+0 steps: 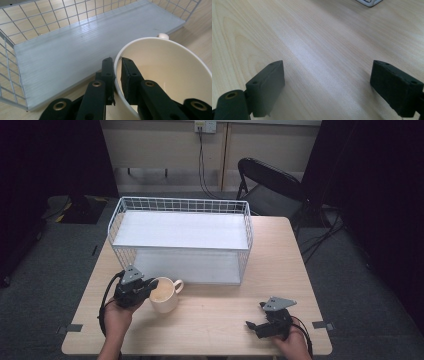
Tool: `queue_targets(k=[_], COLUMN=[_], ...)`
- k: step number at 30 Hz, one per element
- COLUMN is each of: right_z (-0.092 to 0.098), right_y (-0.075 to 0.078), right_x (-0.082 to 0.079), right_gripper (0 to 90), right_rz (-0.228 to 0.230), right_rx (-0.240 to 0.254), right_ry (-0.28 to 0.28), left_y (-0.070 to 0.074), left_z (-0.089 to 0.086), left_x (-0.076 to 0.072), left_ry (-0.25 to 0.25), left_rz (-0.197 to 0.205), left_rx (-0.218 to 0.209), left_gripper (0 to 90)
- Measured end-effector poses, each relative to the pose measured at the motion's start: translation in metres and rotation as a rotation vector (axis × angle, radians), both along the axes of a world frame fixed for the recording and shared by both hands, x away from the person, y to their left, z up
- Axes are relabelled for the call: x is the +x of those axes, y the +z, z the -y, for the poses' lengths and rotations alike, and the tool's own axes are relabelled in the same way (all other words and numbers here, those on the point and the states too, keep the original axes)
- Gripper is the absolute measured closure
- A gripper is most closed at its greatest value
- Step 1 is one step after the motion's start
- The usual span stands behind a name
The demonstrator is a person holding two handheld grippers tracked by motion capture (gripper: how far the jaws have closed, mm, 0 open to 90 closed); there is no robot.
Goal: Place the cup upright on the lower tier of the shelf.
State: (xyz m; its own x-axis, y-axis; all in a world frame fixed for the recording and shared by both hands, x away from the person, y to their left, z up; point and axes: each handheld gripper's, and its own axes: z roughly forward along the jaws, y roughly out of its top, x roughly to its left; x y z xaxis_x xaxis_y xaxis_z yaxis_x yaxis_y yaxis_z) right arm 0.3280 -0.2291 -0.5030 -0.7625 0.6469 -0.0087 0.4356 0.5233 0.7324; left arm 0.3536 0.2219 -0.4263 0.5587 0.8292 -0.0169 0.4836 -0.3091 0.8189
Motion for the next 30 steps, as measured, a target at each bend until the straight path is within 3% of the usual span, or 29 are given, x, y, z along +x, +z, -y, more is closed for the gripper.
queue_targets(k=[5,24,25,30], right_z=[0.000,0.000,0.000,0.000], right_y=[0.000,0.000,0.000,0.000], right_x=[0.000,0.000,0.000,0.000], right_gripper=[11.7,11.7,11.7,11.7], right_rz=[0.000,0.000,0.000,0.000], right_rx=[0.000,0.000,0.000,0.001], right_ry=[0.000,0.000,0.000,0.001], left_y=[-0.001,-0.005,-0.005,-0.004], left_z=[0.005,0.017,0.017,0.021], left_x=[0.004,0.017,0.018,0.021], left_ry=[0.017,0.091,0.081,0.095], left_rz=[0.000,0.039,0.037,0.039], left_rx=[0.009,-0.030,-0.009,-0.020], left_gripper=[81.4,81.4,81.4,81.5])
